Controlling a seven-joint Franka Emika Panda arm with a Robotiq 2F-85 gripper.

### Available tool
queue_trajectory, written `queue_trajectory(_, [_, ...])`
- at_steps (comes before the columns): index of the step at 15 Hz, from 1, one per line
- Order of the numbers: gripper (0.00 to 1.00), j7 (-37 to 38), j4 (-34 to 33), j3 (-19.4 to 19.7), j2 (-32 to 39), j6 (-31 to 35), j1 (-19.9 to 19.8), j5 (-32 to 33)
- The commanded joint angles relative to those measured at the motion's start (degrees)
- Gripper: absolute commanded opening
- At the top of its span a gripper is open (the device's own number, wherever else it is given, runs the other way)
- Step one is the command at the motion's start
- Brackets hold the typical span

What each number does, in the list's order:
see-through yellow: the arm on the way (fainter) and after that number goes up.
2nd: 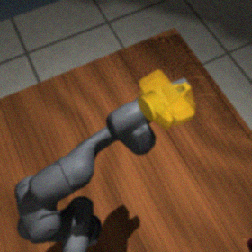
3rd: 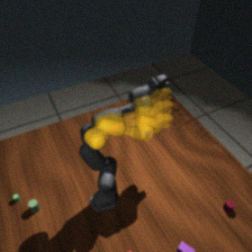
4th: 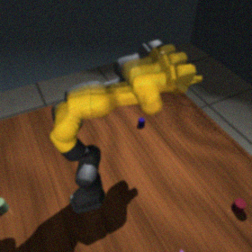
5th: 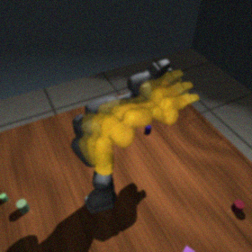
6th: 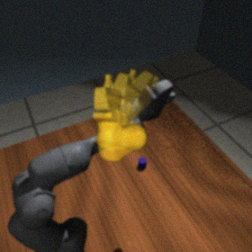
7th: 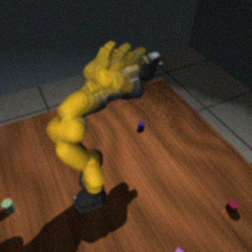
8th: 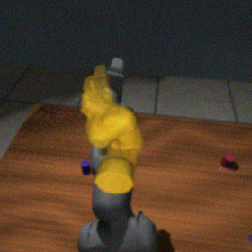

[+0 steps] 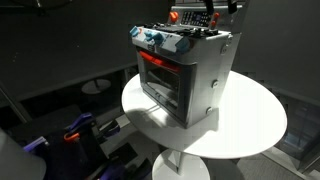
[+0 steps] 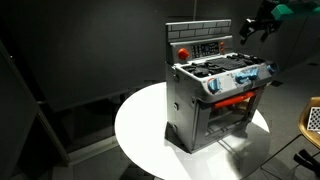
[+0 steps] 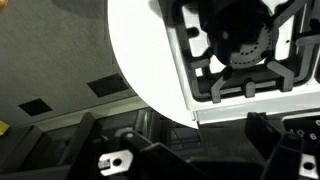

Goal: Press the top button on the right side of the stove.

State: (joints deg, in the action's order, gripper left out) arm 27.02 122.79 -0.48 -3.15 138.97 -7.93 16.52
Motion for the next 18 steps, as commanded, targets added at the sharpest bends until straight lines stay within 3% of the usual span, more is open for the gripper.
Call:
queue_trajectory(1, [1.0, 4.68, -3.61, 0.67, 3.13, 0.0, 1.71, 2.22])
queue_trajectory(18, [1.0, 10.53, -11.61, 3.08, 10.93, 0.22, 6.08, 5.22])
